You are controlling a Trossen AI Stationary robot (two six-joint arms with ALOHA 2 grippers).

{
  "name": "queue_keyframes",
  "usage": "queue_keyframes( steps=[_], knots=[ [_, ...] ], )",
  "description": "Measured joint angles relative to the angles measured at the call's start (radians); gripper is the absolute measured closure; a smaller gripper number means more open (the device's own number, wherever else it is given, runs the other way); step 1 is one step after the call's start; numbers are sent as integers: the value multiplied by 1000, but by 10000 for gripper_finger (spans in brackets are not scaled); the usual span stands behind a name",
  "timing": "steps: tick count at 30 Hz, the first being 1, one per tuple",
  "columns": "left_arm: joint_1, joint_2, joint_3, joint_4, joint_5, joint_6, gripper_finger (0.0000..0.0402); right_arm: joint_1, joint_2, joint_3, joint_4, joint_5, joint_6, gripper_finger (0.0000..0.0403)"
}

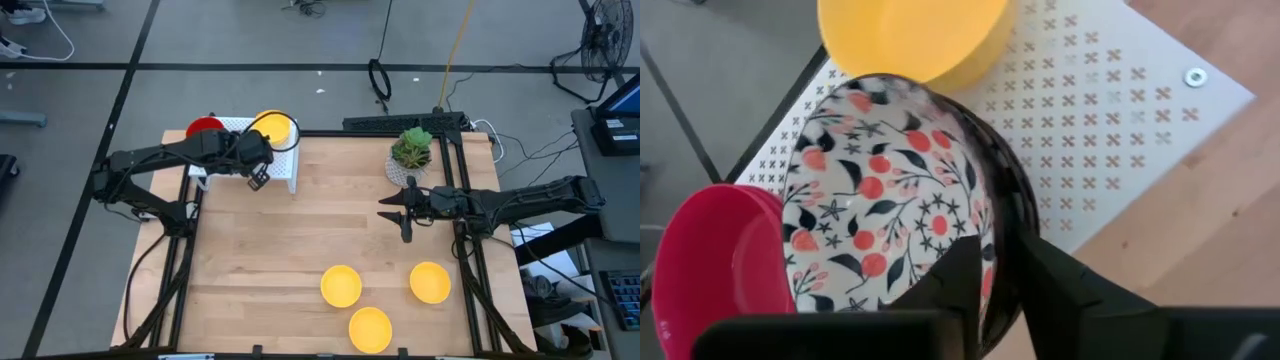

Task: Pick & Place Mini bowls
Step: Stack the black bowl on top of the black bowl on the shelf, then stack the yellow bowl on top of the yellow bowl on the shelf

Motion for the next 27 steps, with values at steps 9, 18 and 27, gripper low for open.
queue_keyframes(
  steps=[9, 18, 27],
  knots=[
    [23, -2, 7, 7, -5, 30, 234, -1, 0, 0, 5, -71, 6, 248],
    [21, -3, 72, 10, -3, 53, 195, -1, 0, 0, 133, -179, -99, 248],
    [-7, -3, 85, 58, 57, 23, 194, 0, 0, 0, 93, -183, -45, 248]
  ],
)
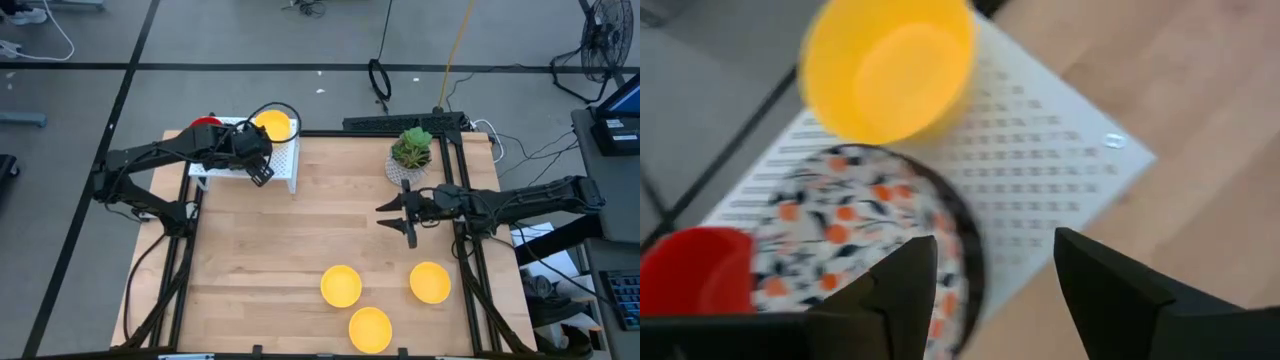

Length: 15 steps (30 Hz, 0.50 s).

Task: Pick & Place Mini bowls
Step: Stack the yellow bowl on top of the yellow bowl on the shelf

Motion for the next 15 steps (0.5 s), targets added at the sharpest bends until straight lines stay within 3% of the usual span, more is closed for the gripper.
queue_keyframes(
  steps=[3, 10, 15],
  knots=[
    [-16, 0, 0, 22, 38, 1, 194, 0, 0, 12, -57, 2, 28, 248],
    [-56, 0, 0, 83, 51, -7, 195, 21, 38, 173, -437, 94, 83, 248],
    [-91, 0, 0, 114, 52, -7, 194, 90, 101, 235, -702, 63, 333, 248]
  ],
)
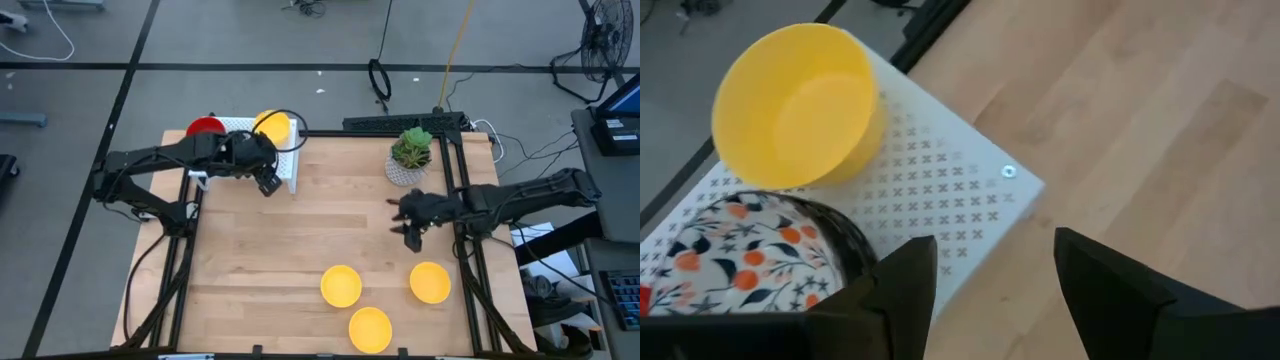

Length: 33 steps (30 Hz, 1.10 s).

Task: Pick & Place Mini bowls
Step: Stack the yellow bowl on top of the yellow bowl on the shelf

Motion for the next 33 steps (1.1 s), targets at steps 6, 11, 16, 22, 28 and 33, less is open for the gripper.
queue_keyframes(
  steps=[6, 11, 16, 22, 28, 33],
  knots=[
    [-26, 0, 0, 0, -3, 0, 195, 153, 83, 0, -99, -230, 288, 248],
    [-44, 0, 0, 0, -3, -6, 195, 304, 128, 0, -9, -382, 422, 248],
    [-64, 0, 0, 0, -4, -7, 195, 437, 148, 0, 82, -325, 587, 248],
    [-76, 0, 0, 0, -4, -7, 195, 531, 182, 0, 87, -205, 715, 248],
    [-85, 0, 0, 1, -4, -21, 194, 552, 237, 0, 111, -180, 709, 248],
    [-86, 0, 0, 1, -3, -36, 195, 551, 279, 0, 89, -163, 690, 248]
  ],
)
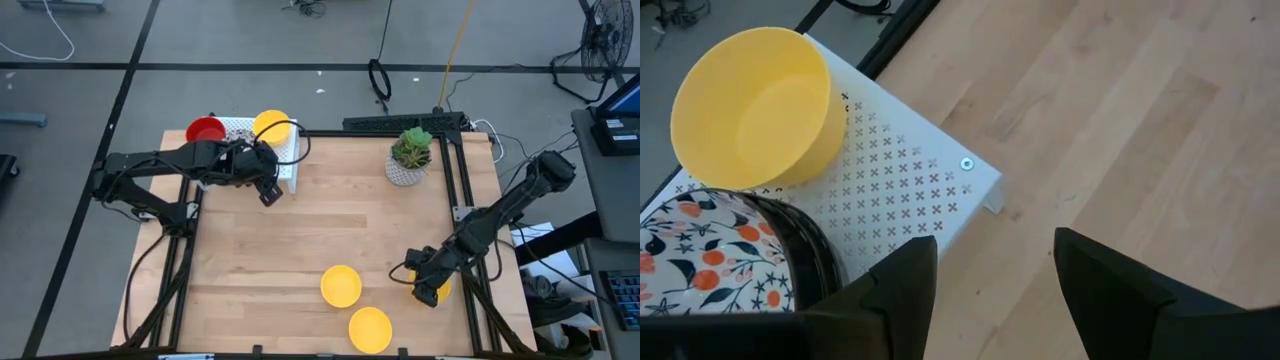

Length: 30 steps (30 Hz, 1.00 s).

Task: Pick & Place Mini bowls
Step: Stack the yellow bowl on top of the yellow bowl on the shelf

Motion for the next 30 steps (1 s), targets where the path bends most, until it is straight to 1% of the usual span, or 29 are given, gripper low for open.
queue_keyframes(
  steps=[7, 13, 18, 21, 25, 27, 30],
  knots=[
    [0, 0, 0, 0, 0, -1, 195, 0, 50, 0, 16, 1, 14, 248],
    [0, 0, 0, 0, 0, -1, 194, -1, 127, 0, 15, 3, 40, 248],
    [0, 0, 0, 0, 0, 0, 195, -5, 169, 1, 10, 1, 18, 248],
    [0, 0, 0, 0, 0, 7, 195, -19, 167, 1, 5, 4, -31, 248],
    [0, 0, 0, 0, 1, 6, 195, -38, 148, 0, 2, 61, -138, 248],
    [0, 0, 0, 0, 0, 6, 194, -48, 143, -1, 1, 108, -220, 248],
    [0, 0, 0, 0, 0, 6, 195, -60, 142, -1, 1, 188, -388, 249]
  ],
)
